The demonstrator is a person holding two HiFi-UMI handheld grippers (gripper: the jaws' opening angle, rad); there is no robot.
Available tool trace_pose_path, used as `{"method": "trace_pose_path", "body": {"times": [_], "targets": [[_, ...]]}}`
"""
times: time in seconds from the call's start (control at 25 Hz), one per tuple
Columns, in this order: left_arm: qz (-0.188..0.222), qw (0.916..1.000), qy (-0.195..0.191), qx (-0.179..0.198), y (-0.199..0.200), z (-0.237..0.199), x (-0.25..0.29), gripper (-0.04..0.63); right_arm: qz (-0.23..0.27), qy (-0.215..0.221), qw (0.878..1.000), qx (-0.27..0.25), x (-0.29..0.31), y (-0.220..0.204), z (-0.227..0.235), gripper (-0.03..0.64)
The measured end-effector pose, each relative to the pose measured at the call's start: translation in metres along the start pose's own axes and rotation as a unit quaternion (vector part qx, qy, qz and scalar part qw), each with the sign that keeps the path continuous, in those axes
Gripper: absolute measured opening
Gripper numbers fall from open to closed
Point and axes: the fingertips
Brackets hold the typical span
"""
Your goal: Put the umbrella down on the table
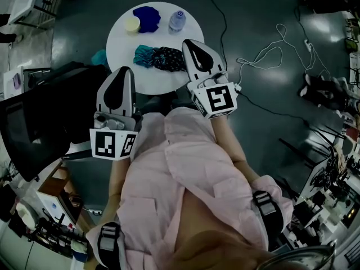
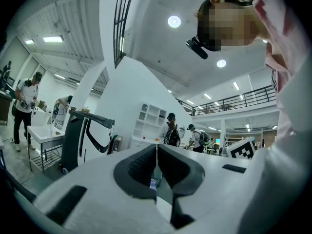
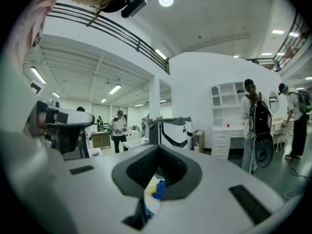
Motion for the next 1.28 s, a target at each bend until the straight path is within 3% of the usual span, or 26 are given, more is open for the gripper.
{"method": "trace_pose_path", "body": {"times": [0.24,0.68,0.96,1.28], "targets": [[0.001,1.0000,-0.002,-0.004,-0.010,0.018,-0.002,0.023,0.008,-0.003,1.000,0.017,-0.030,0.001,0.008,0.029],[0.009,0.9999,-0.002,-0.008,-0.024,0.044,0.000,0.022,0.009,0.006,1.000,0.004,-0.068,-0.003,0.018,0.029],[0.000,1.0000,-0.006,-0.006,-0.034,0.055,0.004,0.023,0.002,-0.001,0.999,0.042,-0.083,-0.016,0.020,0.029],[-0.011,0.9999,0.000,-0.002,-0.036,0.051,0.004,0.021,-0.008,-0.002,0.999,0.050,-0.086,-0.021,0.018,0.029]]}}
Point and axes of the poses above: the fingertips, and each gripper's own axes: x forward along the fingers, z to its right, y out of its top, and after that the axes turned 6 degrees about -x, right-handed
